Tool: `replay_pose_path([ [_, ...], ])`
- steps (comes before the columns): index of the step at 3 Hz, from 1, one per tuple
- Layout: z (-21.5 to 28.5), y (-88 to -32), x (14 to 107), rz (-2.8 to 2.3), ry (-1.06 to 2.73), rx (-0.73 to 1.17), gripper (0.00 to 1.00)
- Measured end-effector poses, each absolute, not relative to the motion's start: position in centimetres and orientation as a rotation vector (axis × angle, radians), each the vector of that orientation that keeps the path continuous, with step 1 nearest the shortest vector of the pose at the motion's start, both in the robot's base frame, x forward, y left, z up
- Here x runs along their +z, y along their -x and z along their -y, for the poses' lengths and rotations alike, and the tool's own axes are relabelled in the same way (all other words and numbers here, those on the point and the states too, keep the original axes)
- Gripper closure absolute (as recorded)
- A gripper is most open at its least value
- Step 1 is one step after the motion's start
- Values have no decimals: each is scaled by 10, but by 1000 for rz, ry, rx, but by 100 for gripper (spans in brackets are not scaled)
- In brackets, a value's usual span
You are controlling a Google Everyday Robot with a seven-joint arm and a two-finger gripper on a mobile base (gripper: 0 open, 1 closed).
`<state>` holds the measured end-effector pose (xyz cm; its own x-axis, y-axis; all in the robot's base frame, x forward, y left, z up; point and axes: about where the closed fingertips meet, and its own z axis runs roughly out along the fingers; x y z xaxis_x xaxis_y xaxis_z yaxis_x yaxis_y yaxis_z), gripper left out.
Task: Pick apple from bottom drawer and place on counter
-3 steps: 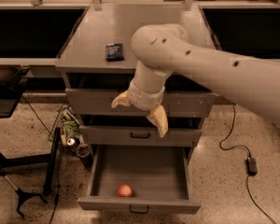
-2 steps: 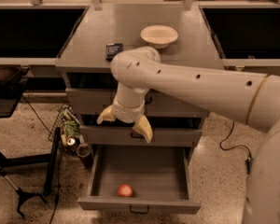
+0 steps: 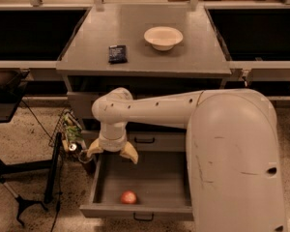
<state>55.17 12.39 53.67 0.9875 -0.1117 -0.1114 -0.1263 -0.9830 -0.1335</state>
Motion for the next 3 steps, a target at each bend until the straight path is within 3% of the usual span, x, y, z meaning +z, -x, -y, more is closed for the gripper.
replay_pose_path([
  [3,-122,-559,474,-4,2987,206,0],
])
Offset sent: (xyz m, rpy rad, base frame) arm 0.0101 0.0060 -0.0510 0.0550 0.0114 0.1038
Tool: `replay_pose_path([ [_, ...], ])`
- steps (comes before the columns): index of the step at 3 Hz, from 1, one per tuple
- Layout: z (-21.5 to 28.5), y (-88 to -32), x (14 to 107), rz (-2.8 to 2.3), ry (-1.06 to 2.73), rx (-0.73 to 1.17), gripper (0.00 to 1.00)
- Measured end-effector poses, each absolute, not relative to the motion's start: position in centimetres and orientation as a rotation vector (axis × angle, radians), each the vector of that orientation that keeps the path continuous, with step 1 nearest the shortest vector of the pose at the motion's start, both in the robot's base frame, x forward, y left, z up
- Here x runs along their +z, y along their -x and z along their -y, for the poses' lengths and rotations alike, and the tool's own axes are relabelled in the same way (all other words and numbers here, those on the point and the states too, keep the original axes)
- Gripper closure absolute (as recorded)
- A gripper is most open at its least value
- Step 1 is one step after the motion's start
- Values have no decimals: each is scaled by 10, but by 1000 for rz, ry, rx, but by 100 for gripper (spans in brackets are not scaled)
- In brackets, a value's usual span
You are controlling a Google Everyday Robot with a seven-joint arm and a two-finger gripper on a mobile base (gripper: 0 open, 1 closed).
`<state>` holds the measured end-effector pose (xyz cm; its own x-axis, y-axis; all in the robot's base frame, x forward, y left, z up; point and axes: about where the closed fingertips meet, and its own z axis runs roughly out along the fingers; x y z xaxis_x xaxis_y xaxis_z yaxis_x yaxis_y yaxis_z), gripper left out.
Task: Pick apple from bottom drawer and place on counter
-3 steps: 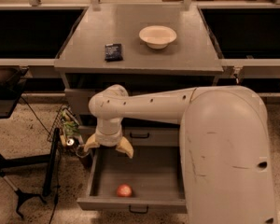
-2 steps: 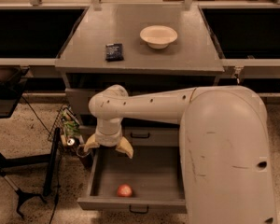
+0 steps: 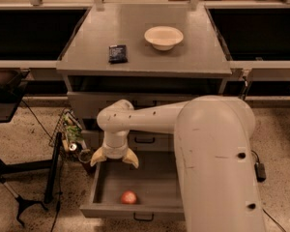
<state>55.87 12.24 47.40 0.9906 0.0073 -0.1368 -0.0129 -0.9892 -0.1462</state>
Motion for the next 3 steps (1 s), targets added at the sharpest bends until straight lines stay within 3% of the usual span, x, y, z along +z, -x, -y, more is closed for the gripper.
replay_pose_path([
  [3,-92,-559,333,28,3032,275,0],
])
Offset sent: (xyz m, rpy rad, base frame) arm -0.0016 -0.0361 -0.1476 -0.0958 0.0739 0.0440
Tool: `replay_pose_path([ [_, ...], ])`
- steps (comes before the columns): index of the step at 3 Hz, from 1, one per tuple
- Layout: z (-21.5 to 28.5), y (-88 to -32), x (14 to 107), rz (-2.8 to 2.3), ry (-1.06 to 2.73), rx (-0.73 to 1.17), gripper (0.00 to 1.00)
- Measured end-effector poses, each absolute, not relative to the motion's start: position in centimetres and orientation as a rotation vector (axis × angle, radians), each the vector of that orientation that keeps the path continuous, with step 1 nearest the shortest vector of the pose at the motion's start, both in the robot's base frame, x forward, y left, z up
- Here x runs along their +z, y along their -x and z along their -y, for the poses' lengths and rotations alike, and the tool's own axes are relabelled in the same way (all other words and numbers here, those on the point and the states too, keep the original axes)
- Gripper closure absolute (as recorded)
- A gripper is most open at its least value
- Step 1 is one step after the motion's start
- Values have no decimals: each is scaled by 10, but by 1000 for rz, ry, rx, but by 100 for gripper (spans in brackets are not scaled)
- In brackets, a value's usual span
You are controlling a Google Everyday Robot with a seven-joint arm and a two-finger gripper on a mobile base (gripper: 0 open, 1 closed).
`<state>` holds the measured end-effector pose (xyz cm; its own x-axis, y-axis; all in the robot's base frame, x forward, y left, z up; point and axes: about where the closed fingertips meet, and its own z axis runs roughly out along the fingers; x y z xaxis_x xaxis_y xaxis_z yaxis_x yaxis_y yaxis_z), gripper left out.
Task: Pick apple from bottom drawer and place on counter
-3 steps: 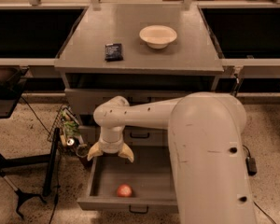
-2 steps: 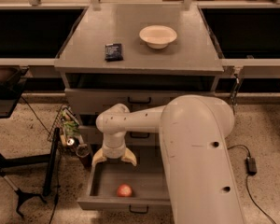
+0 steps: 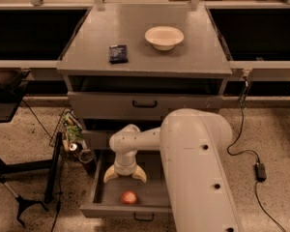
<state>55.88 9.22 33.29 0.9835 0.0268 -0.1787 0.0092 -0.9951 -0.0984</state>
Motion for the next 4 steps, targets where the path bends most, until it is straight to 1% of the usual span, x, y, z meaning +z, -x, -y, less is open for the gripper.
replay_pose_path([
  [1,-82,-567,287,-66,2989,169,0],
  [2,-95,-577,287,-77,2943,107,0],
  [4,-97,-577,274,-27,2950,101,0],
])
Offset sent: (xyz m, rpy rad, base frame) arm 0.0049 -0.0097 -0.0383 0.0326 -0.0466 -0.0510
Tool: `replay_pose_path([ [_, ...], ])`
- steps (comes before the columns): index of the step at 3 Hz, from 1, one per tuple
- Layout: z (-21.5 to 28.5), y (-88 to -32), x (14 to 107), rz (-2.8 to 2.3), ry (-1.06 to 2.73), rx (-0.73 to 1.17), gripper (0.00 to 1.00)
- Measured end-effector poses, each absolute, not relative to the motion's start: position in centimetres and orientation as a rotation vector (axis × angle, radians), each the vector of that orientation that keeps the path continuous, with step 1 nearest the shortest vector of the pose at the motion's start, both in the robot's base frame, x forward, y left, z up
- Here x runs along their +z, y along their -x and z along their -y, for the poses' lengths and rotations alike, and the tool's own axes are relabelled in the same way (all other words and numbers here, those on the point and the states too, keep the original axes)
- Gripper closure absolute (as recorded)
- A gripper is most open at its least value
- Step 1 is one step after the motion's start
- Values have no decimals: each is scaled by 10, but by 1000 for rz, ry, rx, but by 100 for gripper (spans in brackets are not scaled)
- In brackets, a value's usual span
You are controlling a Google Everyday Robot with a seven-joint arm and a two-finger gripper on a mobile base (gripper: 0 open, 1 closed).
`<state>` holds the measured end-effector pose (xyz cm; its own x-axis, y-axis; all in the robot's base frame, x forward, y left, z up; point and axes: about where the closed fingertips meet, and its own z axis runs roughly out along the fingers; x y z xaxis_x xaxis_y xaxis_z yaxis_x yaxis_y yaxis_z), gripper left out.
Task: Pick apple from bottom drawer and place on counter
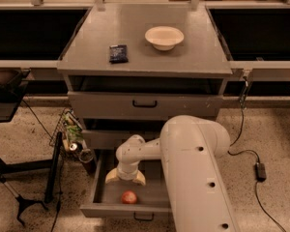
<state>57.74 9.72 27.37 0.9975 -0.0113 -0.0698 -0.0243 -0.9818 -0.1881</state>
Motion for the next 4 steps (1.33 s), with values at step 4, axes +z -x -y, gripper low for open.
replay_pose_path([
  [4,-94,-573,140,110,2835,229,0],
])
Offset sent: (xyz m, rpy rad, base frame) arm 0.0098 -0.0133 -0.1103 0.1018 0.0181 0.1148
